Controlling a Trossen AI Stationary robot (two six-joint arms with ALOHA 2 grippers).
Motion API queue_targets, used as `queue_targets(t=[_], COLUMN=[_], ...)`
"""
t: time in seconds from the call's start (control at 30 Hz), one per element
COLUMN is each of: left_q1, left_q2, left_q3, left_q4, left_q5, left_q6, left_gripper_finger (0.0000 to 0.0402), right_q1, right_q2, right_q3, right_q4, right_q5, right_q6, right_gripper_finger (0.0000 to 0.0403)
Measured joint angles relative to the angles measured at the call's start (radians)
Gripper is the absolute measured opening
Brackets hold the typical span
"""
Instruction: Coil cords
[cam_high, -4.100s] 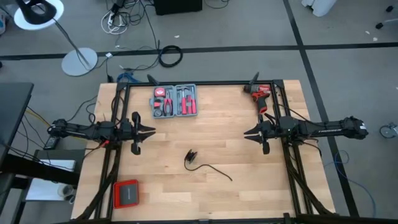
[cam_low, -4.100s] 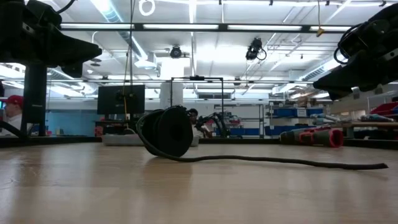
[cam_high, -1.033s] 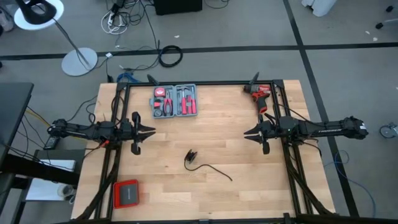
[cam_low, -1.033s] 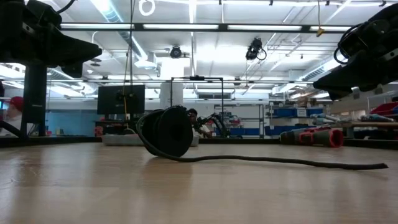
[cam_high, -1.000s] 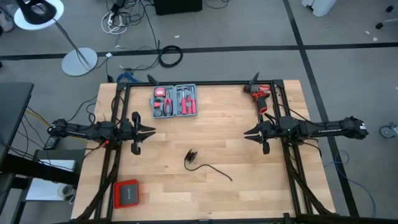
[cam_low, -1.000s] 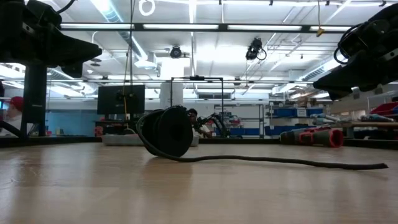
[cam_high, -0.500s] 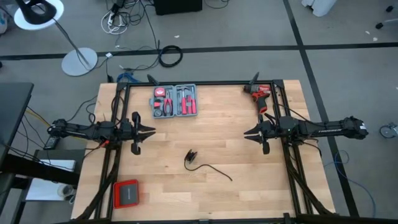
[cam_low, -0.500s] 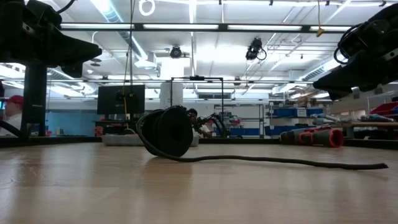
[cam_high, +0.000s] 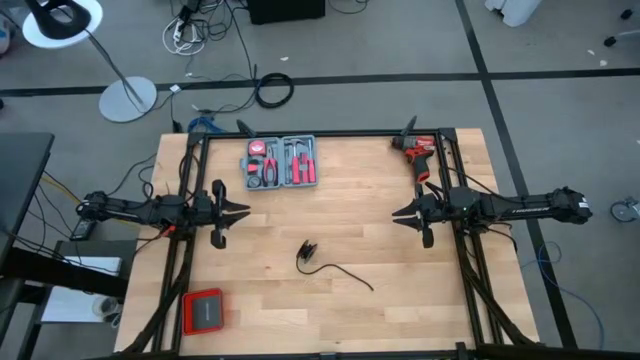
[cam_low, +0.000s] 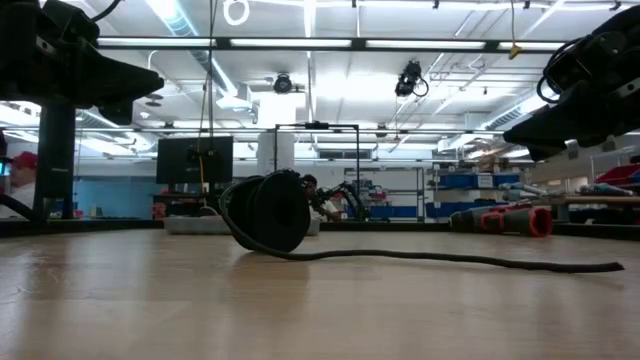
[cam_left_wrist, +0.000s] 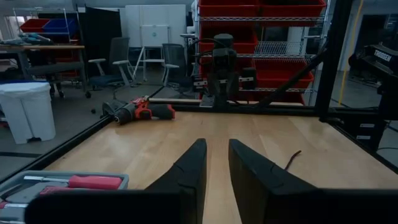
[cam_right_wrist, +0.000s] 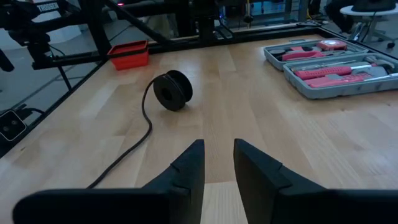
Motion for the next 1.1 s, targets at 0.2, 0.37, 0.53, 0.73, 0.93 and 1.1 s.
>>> queue_targets(t=[0.2,0.37,0.53,0.73,0.93,1.1], left_q1=[0.0,0.0,0.0,0.0,0.0,0.0], left_q2=[0.0,0.0,0.0,0.0,0.0,0.0], left_q3=[0.0,0.0,0.0,0.0,0.0,0.0], left_q4=[0.0,0.0,0.0,0.028,0.028,0.028], left_q5=[0.0,0.0,0.0,0.0,0.0,0.0], left_q6=[0.0,0.0,0.0,0.0,-0.008,-0.114], left_gripper_finger=[0.0072,0.0072,0.0072,0.0072,0.0072,0.0072], right_q1=[0.0,0.0,0.0,0.0,0.0,0.0], right_q2=[0.0,0.0,0.0,0.0,0.0,0.0], right_q3=[0.0,0.0,0.0,0.0,0.0,0.0], right_q4=[0.0,0.0,0.0,0.0,0.0,0.018], right_q5=[0.0,0.0,0.0,0.0,0.0,0.0], right_q6=[0.0,0.0,0.0,0.0,0.0,0.001], right_gripper_finger=[0.0087,0.0087,0.0087,0.0087,0.0087,0.0087])
